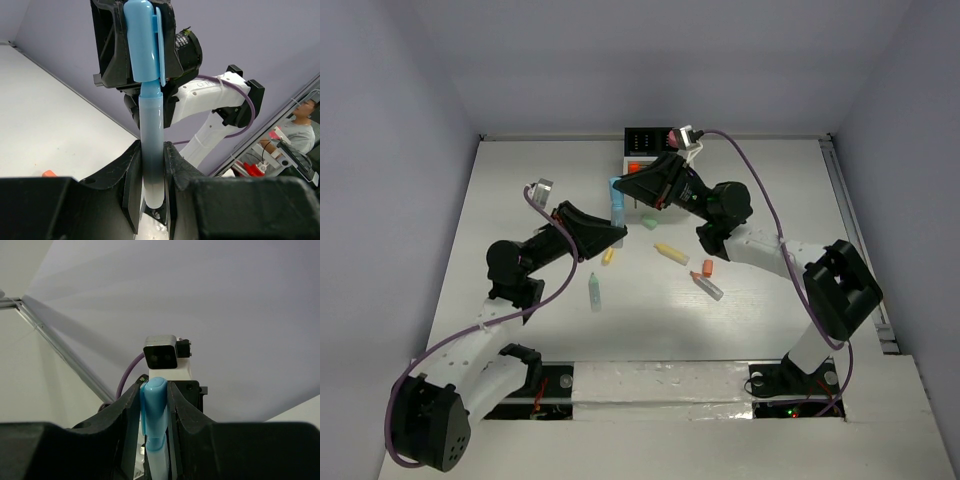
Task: Sort the stationery into containers
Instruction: Close the pen cap on the pen, then place the pen in the storage box, then pick up the pen from the center of the board.
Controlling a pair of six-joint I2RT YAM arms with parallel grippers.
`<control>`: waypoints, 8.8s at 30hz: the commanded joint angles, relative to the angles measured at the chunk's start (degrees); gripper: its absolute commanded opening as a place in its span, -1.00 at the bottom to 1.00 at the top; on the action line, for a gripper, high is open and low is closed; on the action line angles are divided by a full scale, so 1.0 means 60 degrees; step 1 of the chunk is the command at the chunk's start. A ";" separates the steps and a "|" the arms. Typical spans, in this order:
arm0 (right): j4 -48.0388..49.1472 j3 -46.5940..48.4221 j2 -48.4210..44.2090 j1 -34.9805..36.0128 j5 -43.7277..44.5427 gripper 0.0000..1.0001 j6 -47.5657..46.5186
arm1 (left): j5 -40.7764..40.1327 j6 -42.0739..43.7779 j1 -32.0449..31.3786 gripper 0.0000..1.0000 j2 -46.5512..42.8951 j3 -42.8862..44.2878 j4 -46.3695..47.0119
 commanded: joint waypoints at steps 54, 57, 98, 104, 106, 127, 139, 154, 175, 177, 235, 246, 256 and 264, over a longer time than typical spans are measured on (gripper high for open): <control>-0.6734 -0.2773 -0.4332 0.1105 0.1065 0.42 -0.4225 | -0.1185 0.0081 -0.0118 -1.00 0.1329 0.3096 0.0240; -0.7188 -0.2875 -0.5284 0.0635 0.1212 0.51 -0.4547 | -0.1609 0.0652 -0.0118 -1.00 0.1373 0.2876 -0.0376; -1.0851 -0.5293 -0.7703 -0.0332 0.3468 0.39 -0.6819 | -0.5405 0.7201 -0.0468 -0.93 1.2285 1.2835 -0.4756; -1.0909 -0.5176 -0.7689 -0.0420 0.3497 0.39 -0.6922 | -0.5376 0.7318 -0.0469 -0.86 1.2798 1.3202 -0.4830; -1.0939 -0.5146 -0.7703 -0.0420 0.3526 0.39 -0.6936 | -0.5391 0.7362 -0.0469 -0.84 1.2915 1.3319 -0.4859; -1.1203 -0.5043 -0.7894 -0.0420 0.3790 0.37 -0.6951 | -0.5449 0.7992 -0.0104 -0.70 1.3297 1.3437 -0.5254; -1.1144 -0.5087 -0.7879 -0.0420 0.3819 0.37 -0.6878 | -0.5566 0.8197 -0.0015 -0.35 1.3282 1.3202 -0.5284; -1.1232 -0.5000 -0.7748 -0.0420 0.3834 0.37 -0.6892 | -0.5420 0.8037 -0.0015 -0.18 1.1792 1.2676 -0.5065; -1.3955 -0.3052 -0.5039 -0.0786 0.4273 0.14 -0.8166 | -0.6005 0.4052 -0.0936 0.85 0.2681 0.3962 -0.4474; -1.4189 -0.2862 -0.4731 -0.0786 0.4230 0.18 -0.8357 | -0.6108 0.4023 -0.1127 0.87 0.2195 0.3098 -0.4872; -1.6348 0.3746 0.2962 -0.0464 0.4407 -0.79 -1.0938 | -0.5831 0.6528 -0.0616 0.92 -0.3154 0.2392 -1.0221; -1.1454 0.1725 -0.0905 -0.0334 0.4287 -0.75 -0.6661 | -0.3575 0.6220 -0.0441 0.76 -0.1895 0.2289 -0.9722; -0.9577 0.1387 -0.1390 0.0913 0.4581 -0.72 -0.5853 | -0.3296 0.5810 -0.0147 0.67 -0.1513 0.2113 -0.9356; -0.9137 0.1680 -0.0936 0.1512 0.4566 -0.70 -0.5837 | -0.3457 0.5853 -0.0147 0.47 -0.1162 0.2142 -0.9400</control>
